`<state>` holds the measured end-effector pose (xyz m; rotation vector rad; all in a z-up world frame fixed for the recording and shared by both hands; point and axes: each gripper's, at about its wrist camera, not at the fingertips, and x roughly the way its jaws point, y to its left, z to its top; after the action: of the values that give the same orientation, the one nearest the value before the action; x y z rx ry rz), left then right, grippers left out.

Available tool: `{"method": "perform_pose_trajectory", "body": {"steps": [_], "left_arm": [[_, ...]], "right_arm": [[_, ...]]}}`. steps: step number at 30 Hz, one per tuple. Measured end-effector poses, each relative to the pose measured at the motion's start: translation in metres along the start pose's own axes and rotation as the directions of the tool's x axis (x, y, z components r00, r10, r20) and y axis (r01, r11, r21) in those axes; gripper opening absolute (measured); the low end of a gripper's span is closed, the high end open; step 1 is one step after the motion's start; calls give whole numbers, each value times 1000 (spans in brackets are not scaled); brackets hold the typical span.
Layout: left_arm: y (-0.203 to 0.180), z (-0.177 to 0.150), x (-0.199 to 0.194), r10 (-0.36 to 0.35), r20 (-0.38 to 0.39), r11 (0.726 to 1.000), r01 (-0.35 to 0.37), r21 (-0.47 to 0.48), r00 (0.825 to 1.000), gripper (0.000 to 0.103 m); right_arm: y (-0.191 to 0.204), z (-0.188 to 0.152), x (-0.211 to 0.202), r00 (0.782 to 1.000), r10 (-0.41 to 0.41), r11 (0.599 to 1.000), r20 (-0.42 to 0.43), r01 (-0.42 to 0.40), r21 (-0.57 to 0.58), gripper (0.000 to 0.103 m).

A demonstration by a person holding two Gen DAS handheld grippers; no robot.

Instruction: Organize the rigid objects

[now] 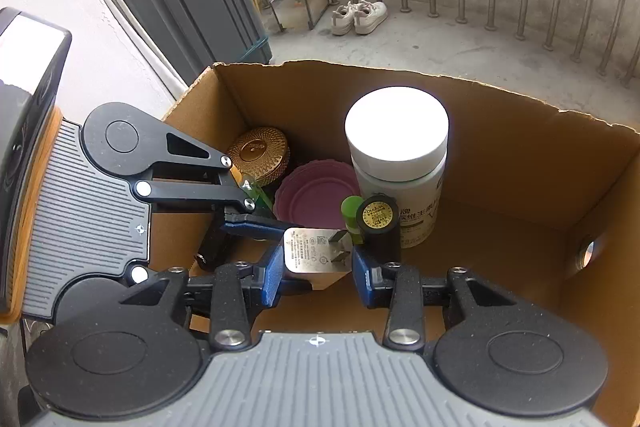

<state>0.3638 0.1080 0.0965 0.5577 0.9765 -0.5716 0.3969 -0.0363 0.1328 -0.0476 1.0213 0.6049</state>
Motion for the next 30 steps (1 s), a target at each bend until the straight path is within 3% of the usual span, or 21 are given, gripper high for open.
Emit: {"method": "perform_pose_trajectory", "body": {"steps": [5,20,28,30], "left_arm": [[-10,-4,-2,46,-5,997,-46,57,999,30],[-13,-14,-10,106,-30,992,-104,77,994,29],[-11,-14,-4,120,-32,993,-120,24,992,27],[-8,-12,-3,106,-35,994,-107,-27,994,28]], "right_arm": [[8,-2,2,1000,-2,999,7,2,-35,41],[13,-3,0,998,-15,999,55,17,-42,41],[16,-5,-2,996,-33,998,83,37,-58,41],[17,-6,-3,996,-31,997,84,36,-61,41]]}}
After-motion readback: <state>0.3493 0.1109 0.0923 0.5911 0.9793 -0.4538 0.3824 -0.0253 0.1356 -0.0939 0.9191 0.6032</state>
